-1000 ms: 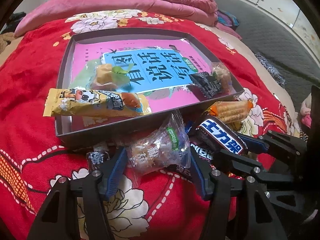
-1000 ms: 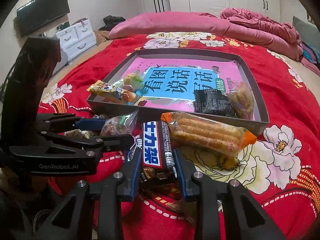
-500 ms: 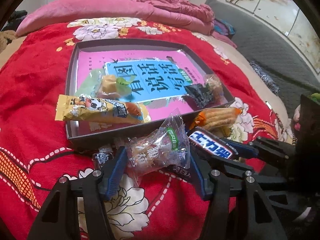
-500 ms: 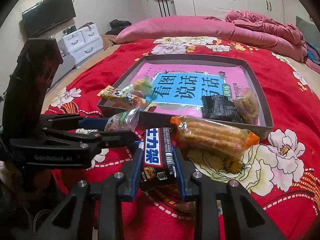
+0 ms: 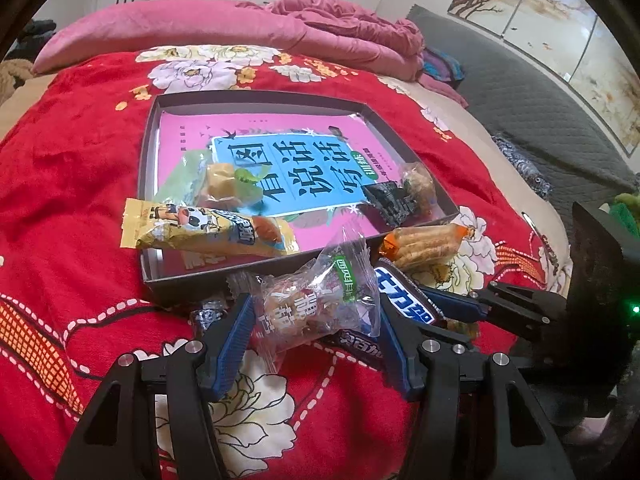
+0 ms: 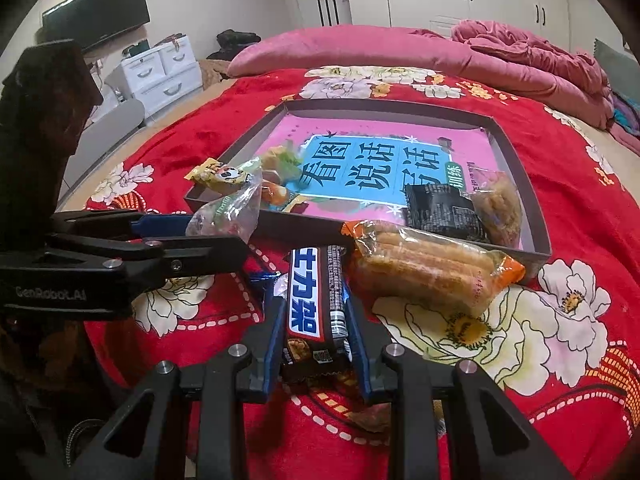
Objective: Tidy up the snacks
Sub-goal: 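Lift and carry the pastry bag over the tray with the left tool while the right carries the Snickers bar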
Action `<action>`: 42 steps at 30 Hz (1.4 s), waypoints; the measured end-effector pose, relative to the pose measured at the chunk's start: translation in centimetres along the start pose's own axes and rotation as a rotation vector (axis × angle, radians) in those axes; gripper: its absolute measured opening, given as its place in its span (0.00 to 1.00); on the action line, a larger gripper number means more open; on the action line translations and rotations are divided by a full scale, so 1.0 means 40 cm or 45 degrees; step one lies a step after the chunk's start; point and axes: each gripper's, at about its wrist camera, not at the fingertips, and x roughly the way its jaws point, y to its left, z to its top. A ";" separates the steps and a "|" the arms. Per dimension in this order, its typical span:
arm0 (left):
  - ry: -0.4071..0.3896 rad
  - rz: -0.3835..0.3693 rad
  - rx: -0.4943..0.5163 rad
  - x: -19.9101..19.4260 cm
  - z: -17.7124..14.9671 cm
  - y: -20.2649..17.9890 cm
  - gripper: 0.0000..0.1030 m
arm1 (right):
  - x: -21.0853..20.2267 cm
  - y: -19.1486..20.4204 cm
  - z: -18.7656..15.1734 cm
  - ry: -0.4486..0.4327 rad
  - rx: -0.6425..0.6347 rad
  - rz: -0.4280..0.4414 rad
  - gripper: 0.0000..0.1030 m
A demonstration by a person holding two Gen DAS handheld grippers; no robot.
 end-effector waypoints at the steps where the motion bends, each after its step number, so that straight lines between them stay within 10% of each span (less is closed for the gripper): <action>1: -0.001 -0.002 0.000 -0.001 0.001 0.000 0.59 | 0.002 0.000 0.001 0.002 -0.001 -0.004 0.30; 42: -0.266 -0.009 -0.125 -0.114 0.071 0.071 0.59 | -0.113 -0.064 0.058 -0.184 0.138 0.022 0.29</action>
